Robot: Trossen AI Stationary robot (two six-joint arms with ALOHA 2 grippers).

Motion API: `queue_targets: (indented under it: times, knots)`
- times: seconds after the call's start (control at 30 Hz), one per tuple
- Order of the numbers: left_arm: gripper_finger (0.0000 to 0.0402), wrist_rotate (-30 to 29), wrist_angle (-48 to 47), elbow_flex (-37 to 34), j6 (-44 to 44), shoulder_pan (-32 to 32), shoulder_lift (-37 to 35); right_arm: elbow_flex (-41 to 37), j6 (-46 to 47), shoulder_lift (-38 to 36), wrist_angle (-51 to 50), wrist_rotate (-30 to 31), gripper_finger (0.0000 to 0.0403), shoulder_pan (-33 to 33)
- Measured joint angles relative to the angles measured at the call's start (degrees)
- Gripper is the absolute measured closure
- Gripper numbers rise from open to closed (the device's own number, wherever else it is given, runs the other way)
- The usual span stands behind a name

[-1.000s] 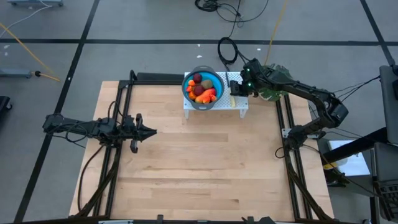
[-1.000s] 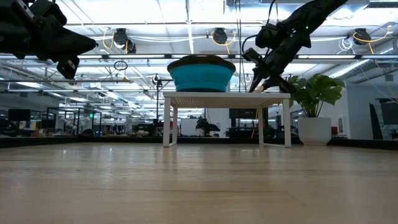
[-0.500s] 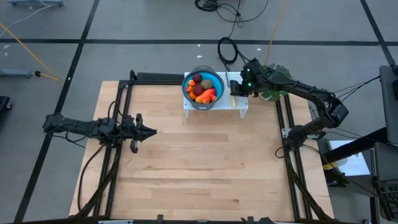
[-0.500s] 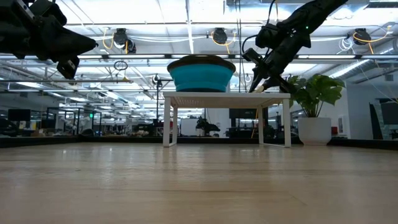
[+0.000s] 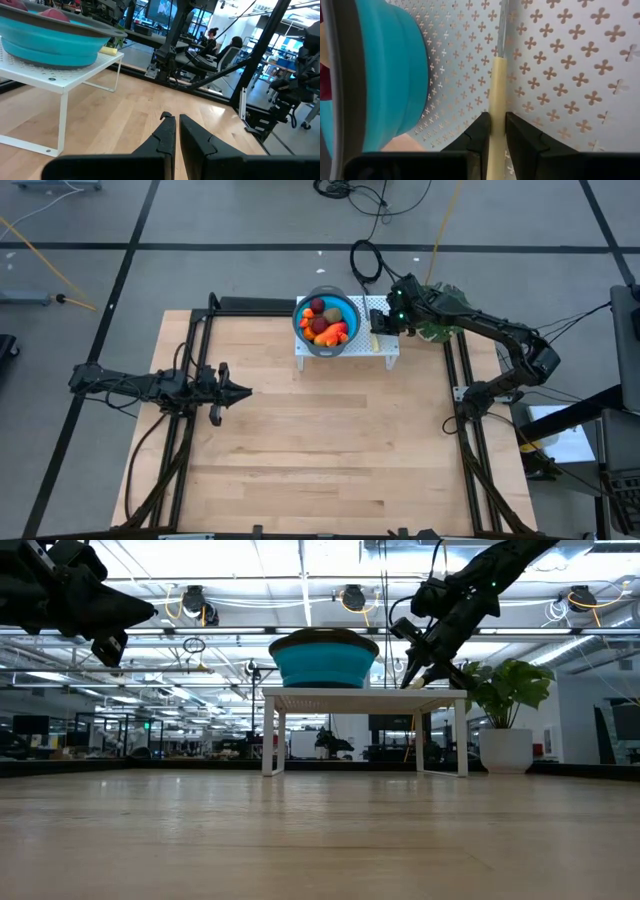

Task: Pick & Place Fruit
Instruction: Put the yellow kitchen knife on the shelf

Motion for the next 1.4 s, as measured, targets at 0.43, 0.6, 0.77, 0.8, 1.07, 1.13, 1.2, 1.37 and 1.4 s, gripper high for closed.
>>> queue_targets:
  times: [0.43, 0.6, 0.77, 0.8, 1.07, 1.13, 1.2, 1.37, 1.4]
  knots:
    - [0.038, 0.0, 0.0, 0.0, 0.0, 0.02, -0.01, 0.0, 1.04, -0.09, 0.15, 2.56, 0.0352, 0.02]
    - [0.038, 0.0, 0.0, 0.0, 0.0, 0.02, 0.0, 0.0, 1.11, -0.09, 0.13, 2.56, 0.0352, 0.02]
    - [0.038, 0.0, 0.0, 0.0, 0.0, 0.02, 0.01, 0.0, 1.18, -0.09, 0.09, 2.53, 0.0351, 0.02]
    - [0.038, 0.0, -0.01, 0.0, 0.0, 0.02, 0.01, 0.0, 1.2, -0.09, 0.09, 2.5, 0.0351, 0.02]
    - [0.038, 0.0, 0.0, 0.0, 0.0, 0.02, 0.01, 0.0, 1.36, -0.09, -0.26, 1.03, 0.0348, 0.02]
    - [0.038, 0.0, -0.02, 0.0, 0.0, -0.02, 0.0, 0.0, 1.44, -0.09, -0.42, 1.05, 0.0345, 0.02]
    - [0.038, 0.0, -0.02, 0.0, 0.0, -0.02, 0.01, 0.0, 1.87, -0.09, -0.52, 1.05, 0.034, 0.02]
    - [0.038, 0.0, 0.0, 0.0, 0.0, 0.0, 0.0, 0.0, 2.78, -0.04, -0.68, 1.06, 0.0319, 0.02]
    - [0.038, -0.02, 0.0, 0.0, 0.0, 0.0, 0.0, 0.0, 2.77, -0.02, -0.66, 1.04, 0.0314, 0.02]
